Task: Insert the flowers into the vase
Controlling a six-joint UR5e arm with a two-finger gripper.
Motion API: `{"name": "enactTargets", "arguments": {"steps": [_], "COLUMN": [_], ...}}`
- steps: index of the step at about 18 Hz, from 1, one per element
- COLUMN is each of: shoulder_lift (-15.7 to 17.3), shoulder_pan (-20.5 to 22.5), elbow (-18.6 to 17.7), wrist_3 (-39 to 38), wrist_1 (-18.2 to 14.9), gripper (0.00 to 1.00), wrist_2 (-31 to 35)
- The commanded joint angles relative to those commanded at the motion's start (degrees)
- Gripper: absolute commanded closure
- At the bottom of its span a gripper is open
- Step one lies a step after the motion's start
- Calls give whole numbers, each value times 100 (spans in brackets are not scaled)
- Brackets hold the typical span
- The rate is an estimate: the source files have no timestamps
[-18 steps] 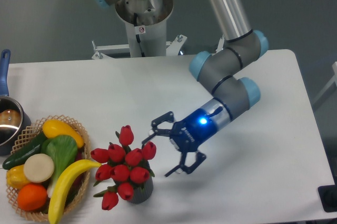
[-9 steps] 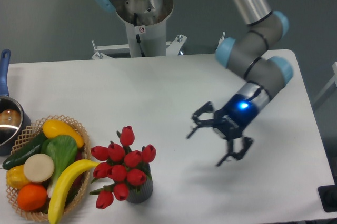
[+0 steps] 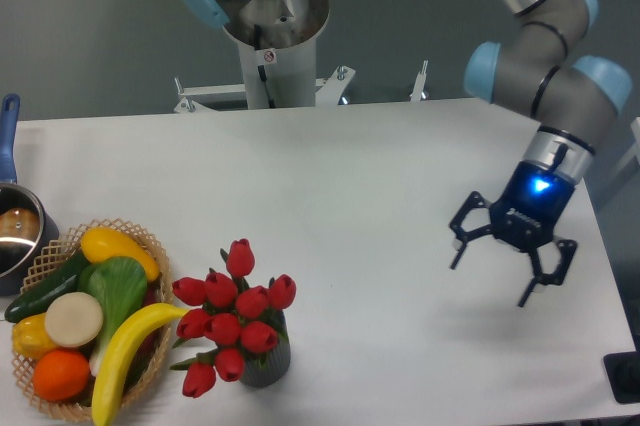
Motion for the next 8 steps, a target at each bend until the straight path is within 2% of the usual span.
{"name": "enactTargets", "arguments": {"steps": [4, 6, 8], "shoulder_lift": [-61, -149, -193], "shoulder_pan": [-105, -307, -378], "elbow": [167, 194, 150], "wrist_3": [35, 44, 44], "wrist_1": [-26, -35, -35], "gripper": [0, 0, 0], "wrist_2": [1881, 2787, 3474]}}
